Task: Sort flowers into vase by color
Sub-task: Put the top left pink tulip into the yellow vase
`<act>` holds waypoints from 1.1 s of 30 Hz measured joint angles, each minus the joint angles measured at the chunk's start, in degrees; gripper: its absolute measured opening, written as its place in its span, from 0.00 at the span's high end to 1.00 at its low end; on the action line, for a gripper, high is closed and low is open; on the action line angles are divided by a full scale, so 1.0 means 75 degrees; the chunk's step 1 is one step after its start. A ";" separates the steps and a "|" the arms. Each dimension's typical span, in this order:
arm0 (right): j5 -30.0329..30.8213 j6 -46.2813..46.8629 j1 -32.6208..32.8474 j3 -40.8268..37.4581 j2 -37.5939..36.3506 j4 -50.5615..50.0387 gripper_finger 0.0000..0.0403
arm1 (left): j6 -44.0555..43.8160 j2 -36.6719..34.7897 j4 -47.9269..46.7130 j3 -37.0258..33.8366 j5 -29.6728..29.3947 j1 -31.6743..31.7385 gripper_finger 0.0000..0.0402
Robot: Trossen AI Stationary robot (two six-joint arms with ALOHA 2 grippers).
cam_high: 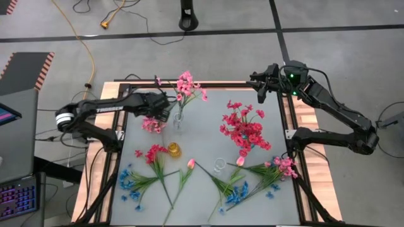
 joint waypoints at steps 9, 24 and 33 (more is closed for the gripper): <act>0.0000 0.0000 0.0000 0.0000 0.0000 0.0001 0.50 | 0.0054 0.0957 0.0315 0.0006 0.0141 0.0483 0.58; -0.0001 -0.0001 0.0000 0.0000 0.0000 -0.0001 0.50 | 0.0357 0.1458 0.1033 0.0006 0.0453 0.0846 0.63; -0.0001 0.0000 0.0001 0.0000 0.0000 0.0001 0.50 | 0.0479 0.1461 0.0969 0.0006 0.0462 0.0846 0.75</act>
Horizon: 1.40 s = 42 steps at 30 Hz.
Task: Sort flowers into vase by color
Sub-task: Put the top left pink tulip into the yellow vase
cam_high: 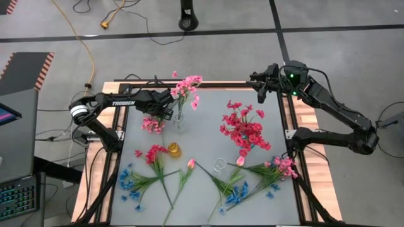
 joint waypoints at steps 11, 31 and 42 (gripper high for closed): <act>0.0000 0.0000 -0.0001 0.0000 0.0000 -0.0003 0.50 | 0.0120 0.0000 0.0004 0.0000 -0.0055 -0.0003 0.97; 0.0003 0.0000 0.0002 0.0000 0.0000 -0.0002 0.50 | 0.0120 -0.1345 0.0015 -0.0006 -0.0307 -0.0034 1.00; 0.0002 0.0000 -0.0001 0.0000 0.0000 -0.0003 0.50 | 0.0651 -0.3575 -0.0006 -0.0006 -0.0819 -0.0432 1.00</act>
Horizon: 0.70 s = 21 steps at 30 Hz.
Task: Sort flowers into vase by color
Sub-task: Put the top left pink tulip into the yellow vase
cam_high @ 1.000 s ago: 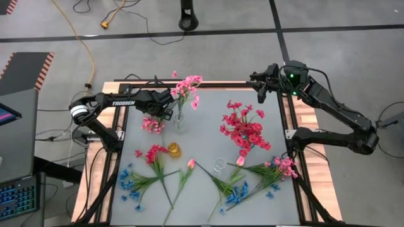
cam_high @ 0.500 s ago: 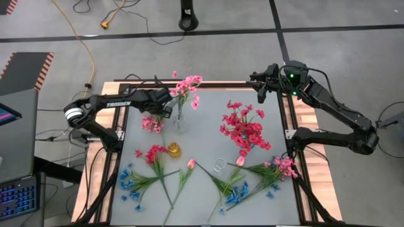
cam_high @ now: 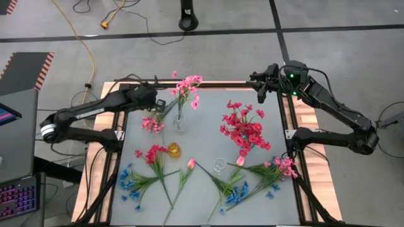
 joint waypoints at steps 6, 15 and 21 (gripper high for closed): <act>0.0001 0.0000 0.0000 0.0000 0.0000 0.0002 0.50 | 0.0247 -0.1264 0.0002 0.0000 -0.0461 -0.0499 1.00; 0.0001 -0.0002 -0.0001 0.0000 0.0000 0.0000 0.50 | 0.0550 -0.2833 0.0378 0.0000 -0.0533 -0.1669 1.00; 0.0001 0.0000 -0.0001 0.0000 0.0000 0.0000 0.50 | 0.1185 -0.3203 0.1451 0.0000 -0.0588 -0.2746 1.00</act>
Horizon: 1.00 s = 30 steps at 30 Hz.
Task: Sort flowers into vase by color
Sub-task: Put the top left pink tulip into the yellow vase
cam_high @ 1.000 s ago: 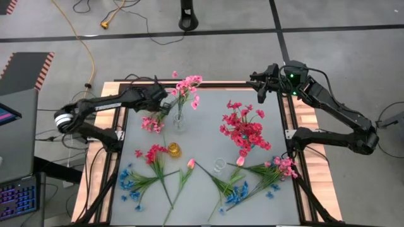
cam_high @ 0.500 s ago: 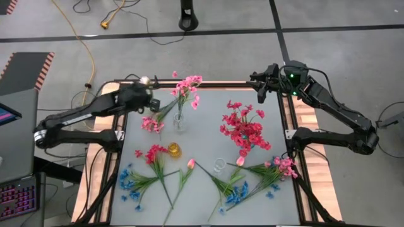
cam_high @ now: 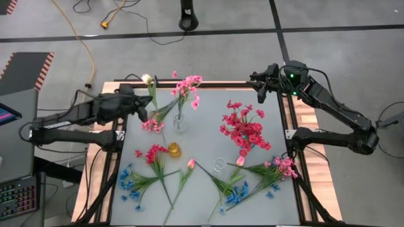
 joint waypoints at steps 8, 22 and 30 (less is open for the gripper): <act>-0.0002 0.0000 0.0000 0.0000 0.0000 0.0003 0.50 | 0.1001 0.0264 0.0851 0.0000 -0.0180 -0.1297 1.00; 0.0000 0.0000 0.0000 0.0000 0.0000 0.0000 0.50 | 0.2430 0.1307 0.2068 0.0000 -0.1696 -0.2691 1.00; -0.0001 0.0000 0.0003 0.0000 0.0000 0.0000 0.50 | 0.2793 0.1594 0.2124 0.0000 -0.2620 -0.3220 1.00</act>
